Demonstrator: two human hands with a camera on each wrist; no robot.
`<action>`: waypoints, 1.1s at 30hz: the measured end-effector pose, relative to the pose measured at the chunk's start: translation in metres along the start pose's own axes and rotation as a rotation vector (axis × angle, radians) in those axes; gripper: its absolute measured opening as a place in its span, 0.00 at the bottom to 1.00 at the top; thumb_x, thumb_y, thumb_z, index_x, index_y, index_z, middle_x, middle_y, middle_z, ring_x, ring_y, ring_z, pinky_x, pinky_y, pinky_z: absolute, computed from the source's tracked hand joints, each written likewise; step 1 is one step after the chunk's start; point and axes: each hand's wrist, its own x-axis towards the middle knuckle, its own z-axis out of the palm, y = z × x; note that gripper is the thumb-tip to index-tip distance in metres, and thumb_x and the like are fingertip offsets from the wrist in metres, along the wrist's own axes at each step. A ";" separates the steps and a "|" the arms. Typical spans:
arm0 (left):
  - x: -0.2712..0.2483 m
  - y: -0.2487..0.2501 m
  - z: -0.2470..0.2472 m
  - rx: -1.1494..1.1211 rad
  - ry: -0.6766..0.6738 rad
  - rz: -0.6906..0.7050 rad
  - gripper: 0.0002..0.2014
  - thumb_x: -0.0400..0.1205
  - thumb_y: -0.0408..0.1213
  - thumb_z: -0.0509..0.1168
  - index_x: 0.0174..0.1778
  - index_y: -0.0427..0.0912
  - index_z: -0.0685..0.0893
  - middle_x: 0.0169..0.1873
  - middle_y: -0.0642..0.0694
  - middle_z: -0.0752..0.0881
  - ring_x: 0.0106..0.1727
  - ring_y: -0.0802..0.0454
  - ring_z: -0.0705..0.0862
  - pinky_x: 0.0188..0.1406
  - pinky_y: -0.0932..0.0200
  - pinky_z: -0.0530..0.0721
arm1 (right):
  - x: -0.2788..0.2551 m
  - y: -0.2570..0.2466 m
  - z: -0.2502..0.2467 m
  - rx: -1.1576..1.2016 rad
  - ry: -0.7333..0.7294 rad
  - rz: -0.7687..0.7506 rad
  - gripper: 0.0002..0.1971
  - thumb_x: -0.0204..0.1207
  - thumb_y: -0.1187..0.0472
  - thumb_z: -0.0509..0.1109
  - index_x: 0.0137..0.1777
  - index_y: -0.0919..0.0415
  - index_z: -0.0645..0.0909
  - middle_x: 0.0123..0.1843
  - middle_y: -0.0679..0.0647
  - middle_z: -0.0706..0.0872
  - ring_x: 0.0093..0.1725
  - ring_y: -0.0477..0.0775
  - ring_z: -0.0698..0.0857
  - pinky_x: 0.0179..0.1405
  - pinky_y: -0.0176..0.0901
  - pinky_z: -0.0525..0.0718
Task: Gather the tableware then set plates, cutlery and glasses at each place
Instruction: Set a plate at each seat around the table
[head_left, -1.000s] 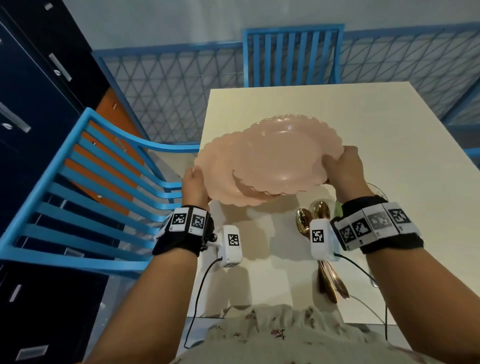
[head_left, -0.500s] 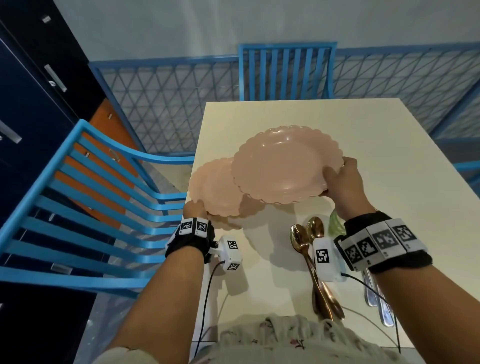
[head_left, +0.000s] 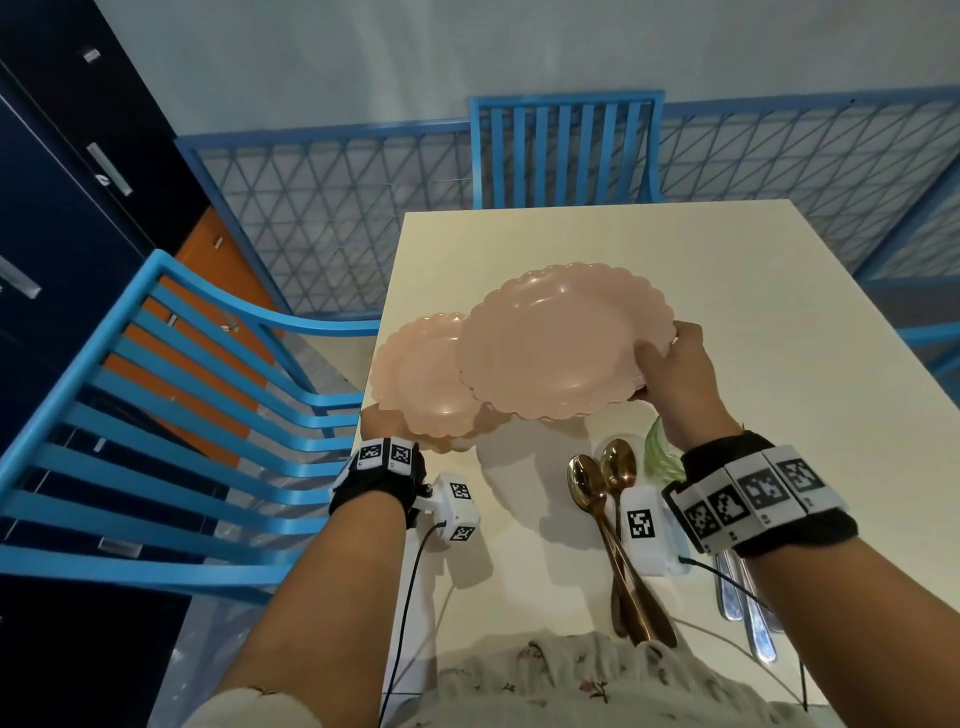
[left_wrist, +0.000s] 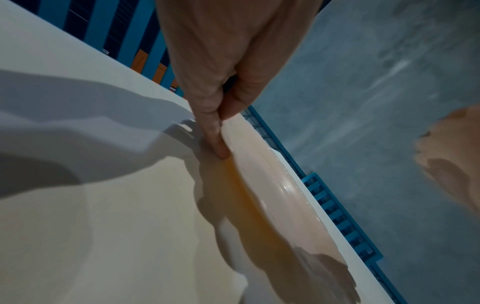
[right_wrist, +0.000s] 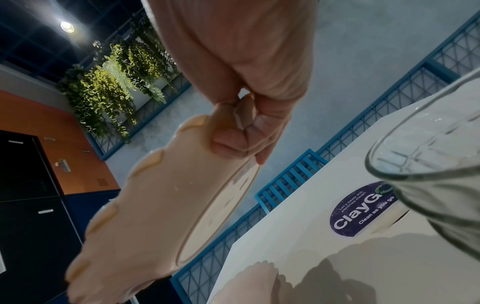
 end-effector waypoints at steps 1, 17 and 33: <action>-0.001 0.001 0.001 0.006 0.017 -0.004 0.17 0.84 0.23 0.51 0.66 0.26 0.77 0.65 0.30 0.80 0.60 0.34 0.79 0.47 0.56 0.73 | 0.001 0.001 -0.001 0.001 0.001 0.000 0.23 0.82 0.65 0.58 0.75 0.68 0.59 0.63 0.60 0.73 0.55 0.62 0.78 0.31 0.43 0.84; -0.091 0.079 0.013 -0.756 -0.698 0.052 0.22 0.88 0.46 0.47 0.35 0.44 0.82 0.18 0.50 0.79 0.19 0.54 0.77 0.25 0.59 0.87 | 0.014 -0.005 -0.017 0.086 0.025 -0.038 0.22 0.82 0.62 0.59 0.75 0.63 0.64 0.61 0.55 0.76 0.62 0.62 0.80 0.55 0.61 0.86; -0.138 0.112 0.075 -0.629 -0.575 0.223 0.21 0.87 0.51 0.50 0.71 0.45 0.71 0.51 0.44 0.85 0.43 0.47 0.83 0.34 0.54 0.84 | 0.043 0.016 -0.085 -0.160 0.217 -0.127 0.26 0.70 0.58 0.76 0.62 0.69 0.71 0.50 0.57 0.74 0.47 0.55 0.77 0.41 0.44 0.79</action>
